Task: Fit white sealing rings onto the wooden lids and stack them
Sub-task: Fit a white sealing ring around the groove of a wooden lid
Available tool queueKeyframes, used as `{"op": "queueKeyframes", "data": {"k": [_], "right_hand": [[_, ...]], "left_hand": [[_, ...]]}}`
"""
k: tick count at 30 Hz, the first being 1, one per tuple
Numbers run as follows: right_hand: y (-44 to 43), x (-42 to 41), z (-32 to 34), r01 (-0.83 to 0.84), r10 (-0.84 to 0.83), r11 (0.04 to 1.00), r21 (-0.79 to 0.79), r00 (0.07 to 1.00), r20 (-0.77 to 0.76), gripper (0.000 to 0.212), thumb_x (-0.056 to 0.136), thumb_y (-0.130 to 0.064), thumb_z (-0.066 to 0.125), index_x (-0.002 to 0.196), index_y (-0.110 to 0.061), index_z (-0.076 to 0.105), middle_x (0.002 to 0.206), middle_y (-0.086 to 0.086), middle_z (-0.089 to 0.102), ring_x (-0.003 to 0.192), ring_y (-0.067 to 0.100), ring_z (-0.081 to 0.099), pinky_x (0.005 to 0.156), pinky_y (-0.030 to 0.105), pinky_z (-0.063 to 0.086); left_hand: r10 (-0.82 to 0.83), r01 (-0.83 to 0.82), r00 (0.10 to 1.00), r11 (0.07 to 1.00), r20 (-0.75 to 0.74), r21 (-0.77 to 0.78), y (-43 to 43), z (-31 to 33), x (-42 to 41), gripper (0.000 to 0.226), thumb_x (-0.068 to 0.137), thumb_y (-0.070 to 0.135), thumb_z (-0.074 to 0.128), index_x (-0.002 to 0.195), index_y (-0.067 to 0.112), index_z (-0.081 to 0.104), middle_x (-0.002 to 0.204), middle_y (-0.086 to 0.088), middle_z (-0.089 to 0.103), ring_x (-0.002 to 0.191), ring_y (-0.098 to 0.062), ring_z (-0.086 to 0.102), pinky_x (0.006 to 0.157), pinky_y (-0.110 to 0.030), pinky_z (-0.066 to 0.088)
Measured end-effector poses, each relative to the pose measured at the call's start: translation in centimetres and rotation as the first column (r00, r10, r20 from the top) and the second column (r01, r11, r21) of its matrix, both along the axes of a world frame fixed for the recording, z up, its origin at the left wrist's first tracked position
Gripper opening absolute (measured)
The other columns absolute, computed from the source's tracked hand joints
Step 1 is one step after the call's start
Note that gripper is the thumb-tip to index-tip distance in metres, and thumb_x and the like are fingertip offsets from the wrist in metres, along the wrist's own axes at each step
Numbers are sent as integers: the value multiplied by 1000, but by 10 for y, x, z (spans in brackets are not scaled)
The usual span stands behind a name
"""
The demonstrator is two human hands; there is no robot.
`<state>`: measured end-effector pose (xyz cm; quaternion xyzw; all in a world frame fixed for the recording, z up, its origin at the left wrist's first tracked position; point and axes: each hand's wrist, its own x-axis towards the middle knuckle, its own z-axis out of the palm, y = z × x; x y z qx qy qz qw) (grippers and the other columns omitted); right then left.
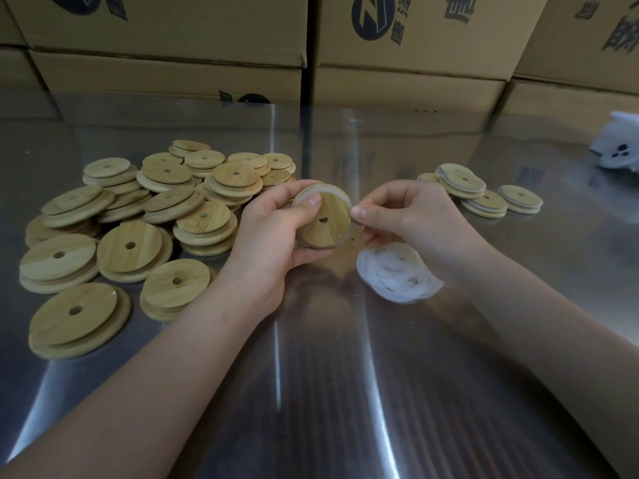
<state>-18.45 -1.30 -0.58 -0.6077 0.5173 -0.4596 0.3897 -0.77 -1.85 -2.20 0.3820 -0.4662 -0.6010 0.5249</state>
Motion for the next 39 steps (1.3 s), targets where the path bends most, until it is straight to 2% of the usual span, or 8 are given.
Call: {"op": "queueKeyframes", "data": {"k": [5,10,12,16,20,25,29,39], "right_hand": [[-2,-2,1,-98,83,992,85,983,165,24,63,-22,80,78,-9,66,66,7,67,58,17,63,56,27,56],[0,-2,0,-206,191,976,73,967,169,25,64,-26,79,81,-10,69,73,11,68,61,19,63,61,27,57],[0,0,0,-235,220,970,70,961,168,26,64,-27,80,81,-12,70,76,13,68,62,21,64,64,29,57],[1,3,-2,-250,240,967,52,959,151,16,67,-29,80,77,-19,73,75,11,69,62,21,65,66,32,56],[3,6,-3,-265,255,963,57,956,143,14,68,-32,79,76,-22,73,74,8,70,61,19,65,64,31,57],[4,8,-3,-254,246,966,42,960,134,11,70,-30,77,74,-21,73,72,10,69,59,19,65,60,32,59],[3,7,-3,-225,219,974,38,968,125,14,70,-29,76,76,-17,71,70,9,68,58,21,65,58,34,59],[3,7,-4,-239,231,969,64,966,116,20,71,-26,75,82,-11,67,72,10,67,59,23,65,57,34,59]], "left_hand": [[-18,20,998,999,-68,29,0,1,-1,15,96,13,55,99,16,69,101,-6,72,97,-24,71,67,-40,60],[-63,65,996,998,-62,25,3,1,-2,22,92,32,62,97,11,68,108,-12,69,98,-27,71,70,-42,60],[-91,92,994,996,-57,12,4,1,-2,28,90,34,64,99,8,65,95,-10,71,88,-25,73,66,-37,59],[-90,90,995,996,-41,7,5,1,-3,19,92,30,64,92,11,62,75,0,70,70,-18,73,60,-32,57],[-80,81,996,996,-24,34,3,2,-6,24,96,29,58,108,8,62,75,-1,71,68,-17,73,56,-30,56],[-92,91,996,995,19,39,3,2,-7,24,100,31,50,113,13,57,89,-8,67,70,-16,72,59,-31,58],[-100,98,994,994,48,45,1,1,-7,30,101,31,44,120,11,55,102,-13,65,84,-20,69,63,-33,56],[-82,81,996,997,43,18,1,-1,-5,15,101,28,46,98,17,56,90,-5,64,83,-21,67,65,-37,54]]}}
